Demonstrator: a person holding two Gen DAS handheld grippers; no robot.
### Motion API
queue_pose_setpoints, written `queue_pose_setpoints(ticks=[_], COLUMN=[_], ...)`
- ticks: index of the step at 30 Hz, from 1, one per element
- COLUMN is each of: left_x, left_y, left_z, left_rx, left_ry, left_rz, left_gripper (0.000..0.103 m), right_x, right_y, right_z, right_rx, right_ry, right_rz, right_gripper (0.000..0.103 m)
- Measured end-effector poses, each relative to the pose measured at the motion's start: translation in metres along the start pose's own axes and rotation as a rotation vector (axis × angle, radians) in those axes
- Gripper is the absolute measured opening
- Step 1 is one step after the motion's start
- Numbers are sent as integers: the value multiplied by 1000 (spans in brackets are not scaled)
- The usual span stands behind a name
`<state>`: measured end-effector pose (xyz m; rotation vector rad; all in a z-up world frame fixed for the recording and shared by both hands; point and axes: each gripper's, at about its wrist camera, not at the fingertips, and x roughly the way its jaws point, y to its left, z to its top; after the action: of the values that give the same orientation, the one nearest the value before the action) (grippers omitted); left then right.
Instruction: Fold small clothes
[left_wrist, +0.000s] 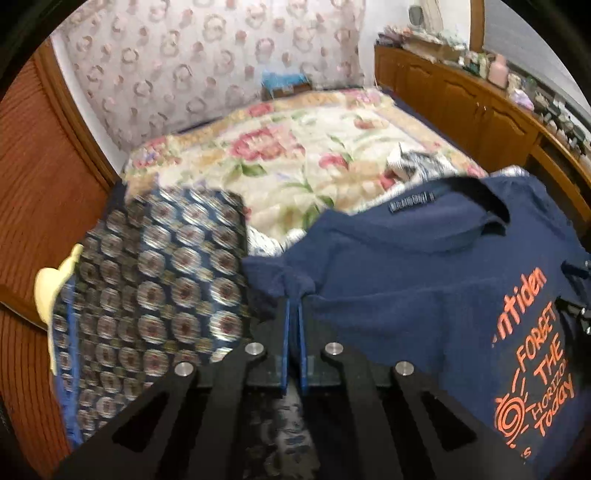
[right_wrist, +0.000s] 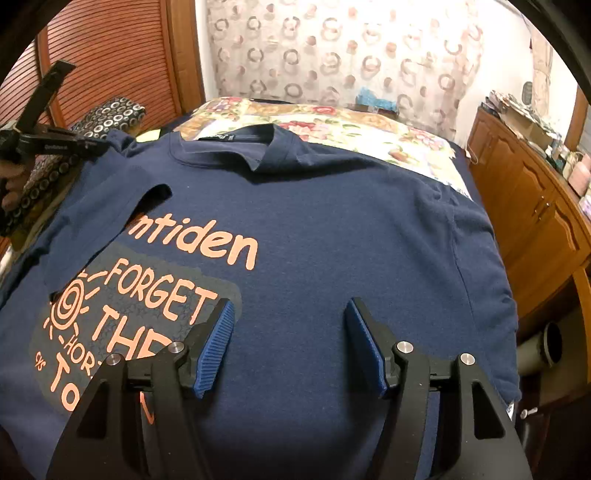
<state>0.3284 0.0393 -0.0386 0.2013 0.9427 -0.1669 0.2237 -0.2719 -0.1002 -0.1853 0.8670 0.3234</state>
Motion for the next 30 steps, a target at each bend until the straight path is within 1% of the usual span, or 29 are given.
queue_pose_setpoints(ticks=[1,2,4,6,9,11,13,17,20,22,24,25,28,30], left_x=[-6,-12,-17,-17,-17,-20,-27,-54,-69,-76,-78,-78,-69,-58], left_y=[6,13,28,39,40,41,39,29,17,6,-3,-8,-23,-32], left_z=[2,4,7,6,4,4,3,-1,-9,-17,-24,-26,-38,-47], left_rx=[-10,-17,-32,-55,-55,-79,-82,-72,-63,-59,-51,-47,-36,-44], left_ry=[-19,-38,-49,-41,-50,-54,-75,-151,-183,-197,-201,-199,-177,-149], left_rz=[12,40,104,82,81,54,35,4,-37,-80,-110,-123,-154,-179], left_gripper=[2,2,2,2,2,4,9,25,29,32,36,36,42,51], right_x=[0,0,0,0,0,0,0,0,0,0,0,0,0,0], right_y=[0,0,0,0,0,0,0,0,0,0,0,0,0,-1], right_z=[0,0,0,0,0,0,0,0,0,0,0,0,0,0], right_rx=[-1,-1,0,-1,0,0,0,0,0,0,0,0,0,0], right_ry=[0,0,0,0,0,0,0,0,0,0,0,0,0,0], right_rz=[-2,-2,-1,-2,-1,-2,-1,-1,-1,-1,-1,-1,-1,-1], right_gripper=[65,65,65,65,66,66,66,66,67,67,67,67,67,67])
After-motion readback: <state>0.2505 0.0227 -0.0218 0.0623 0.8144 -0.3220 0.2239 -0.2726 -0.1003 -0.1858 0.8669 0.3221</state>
